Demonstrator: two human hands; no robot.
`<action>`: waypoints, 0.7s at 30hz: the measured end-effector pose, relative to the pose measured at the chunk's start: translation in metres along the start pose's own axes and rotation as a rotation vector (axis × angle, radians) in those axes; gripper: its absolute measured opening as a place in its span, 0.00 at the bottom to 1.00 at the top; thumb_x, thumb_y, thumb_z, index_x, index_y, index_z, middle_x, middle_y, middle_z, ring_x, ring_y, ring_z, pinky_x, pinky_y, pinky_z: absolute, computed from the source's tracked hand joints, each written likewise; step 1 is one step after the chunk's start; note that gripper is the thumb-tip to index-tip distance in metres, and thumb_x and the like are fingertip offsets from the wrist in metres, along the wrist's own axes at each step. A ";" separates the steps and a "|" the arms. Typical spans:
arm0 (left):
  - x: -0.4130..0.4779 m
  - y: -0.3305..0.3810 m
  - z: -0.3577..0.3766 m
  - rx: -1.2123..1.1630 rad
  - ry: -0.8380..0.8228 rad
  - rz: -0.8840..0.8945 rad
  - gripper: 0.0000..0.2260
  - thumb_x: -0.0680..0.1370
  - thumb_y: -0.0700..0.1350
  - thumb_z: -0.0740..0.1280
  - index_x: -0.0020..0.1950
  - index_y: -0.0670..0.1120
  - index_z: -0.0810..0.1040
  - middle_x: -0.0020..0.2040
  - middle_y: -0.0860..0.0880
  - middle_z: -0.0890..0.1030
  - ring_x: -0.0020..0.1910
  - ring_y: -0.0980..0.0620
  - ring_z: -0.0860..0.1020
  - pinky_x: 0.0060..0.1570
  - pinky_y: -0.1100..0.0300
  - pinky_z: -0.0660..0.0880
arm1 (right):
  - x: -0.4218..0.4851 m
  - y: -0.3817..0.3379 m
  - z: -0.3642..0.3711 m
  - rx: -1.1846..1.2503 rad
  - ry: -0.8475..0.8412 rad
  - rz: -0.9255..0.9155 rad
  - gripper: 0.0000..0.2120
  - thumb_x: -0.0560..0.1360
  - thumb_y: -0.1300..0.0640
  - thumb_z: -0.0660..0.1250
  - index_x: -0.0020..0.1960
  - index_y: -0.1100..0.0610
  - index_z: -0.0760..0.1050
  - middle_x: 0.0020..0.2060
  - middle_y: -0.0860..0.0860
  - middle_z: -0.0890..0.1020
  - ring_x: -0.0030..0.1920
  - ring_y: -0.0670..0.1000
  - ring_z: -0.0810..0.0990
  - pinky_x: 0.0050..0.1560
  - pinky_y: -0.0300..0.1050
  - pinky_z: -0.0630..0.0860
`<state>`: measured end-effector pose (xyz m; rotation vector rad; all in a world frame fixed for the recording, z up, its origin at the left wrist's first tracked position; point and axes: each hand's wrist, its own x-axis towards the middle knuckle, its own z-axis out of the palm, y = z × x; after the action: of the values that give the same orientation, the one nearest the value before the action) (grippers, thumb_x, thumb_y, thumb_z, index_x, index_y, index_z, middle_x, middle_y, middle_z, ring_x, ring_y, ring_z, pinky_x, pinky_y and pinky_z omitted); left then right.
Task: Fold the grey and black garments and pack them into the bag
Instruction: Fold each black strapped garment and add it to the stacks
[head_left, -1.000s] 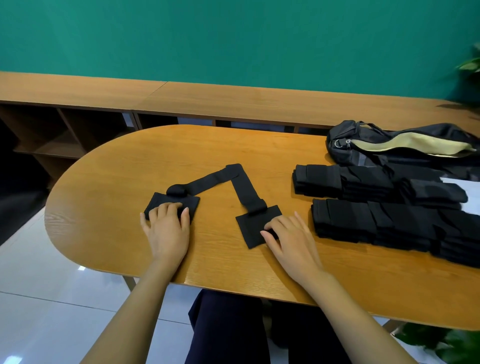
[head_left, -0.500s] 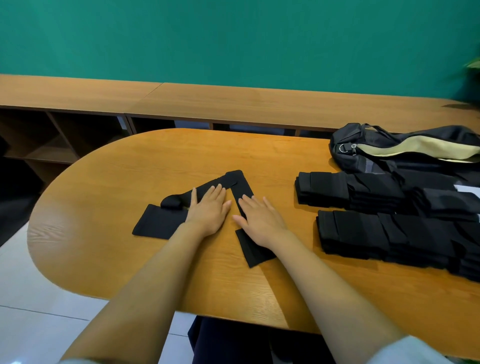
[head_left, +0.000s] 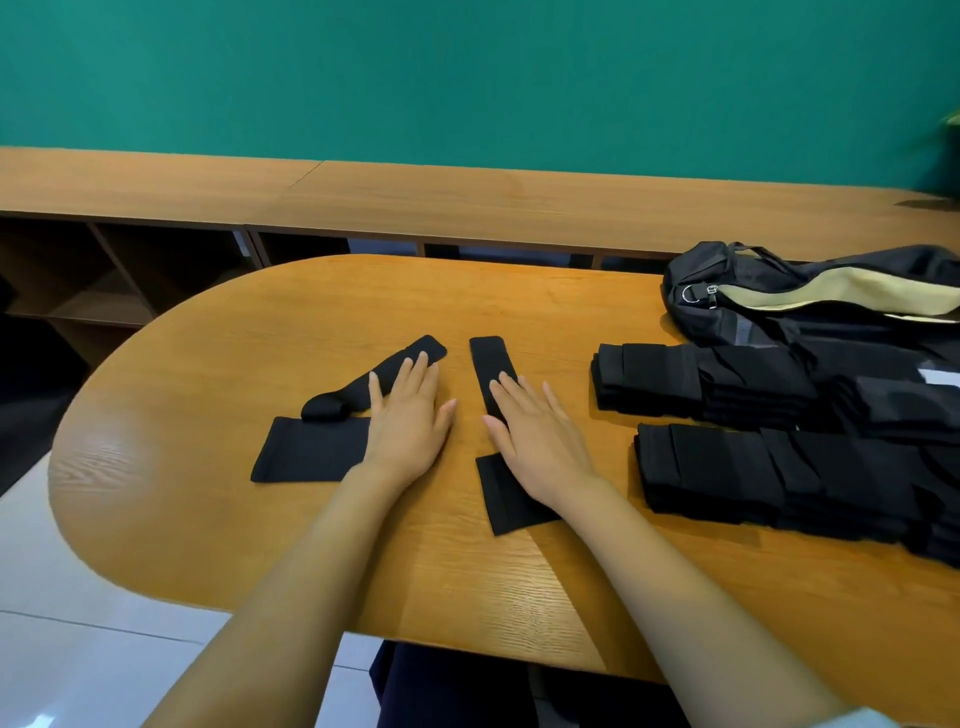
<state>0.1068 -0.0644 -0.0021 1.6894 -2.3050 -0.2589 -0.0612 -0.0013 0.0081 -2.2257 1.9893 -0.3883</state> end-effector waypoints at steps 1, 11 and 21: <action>-0.011 0.006 -0.001 -0.045 0.052 0.018 0.26 0.83 0.54 0.54 0.79 0.47 0.56 0.80 0.49 0.54 0.79 0.52 0.48 0.73 0.46 0.34 | -0.008 0.001 -0.002 0.020 0.054 -0.020 0.26 0.84 0.46 0.47 0.79 0.54 0.52 0.78 0.49 0.55 0.78 0.47 0.49 0.77 0.45 0.42; -0.116 0.043 0.013 -0.399 0.122 0.176 0.21 0.74 0.61 0.68 0.64 0.55 0.75 0.61 0.61 0.75 0.62 0.66 0.66 0.74 0.51 0.55 | -0.102 0.000 0.002 0.053 0.347 -0.005 0.14 0.76 0.56 0.69 0.61 0.55 0.74 0.55 0.49 0.79 0.55 0.47 0.78 0.57 0.42 0.75; -0.128 0.046 0.024 -0.322 0.167 0.233 0.14 0.76 0.54 0.68 0.61 0.54 0.81 0.62 0.59 0.77 0.64 0.59 0.68 0.72 0.53 0.55 | -0.129 0.016 0.011 0.129 0.414 -0.040 0.08 0.79 0.56 0.63 0.56 0.50 0.77 0.51 0.42 0.81 0.53 0.39 0.76 0.70 0.43 0.65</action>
<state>0.0939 0.0714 -0.0256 1.2289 -2.1733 -0.3994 -0.0863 0.1233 -0.0199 -2.2459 2.0278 -1.0256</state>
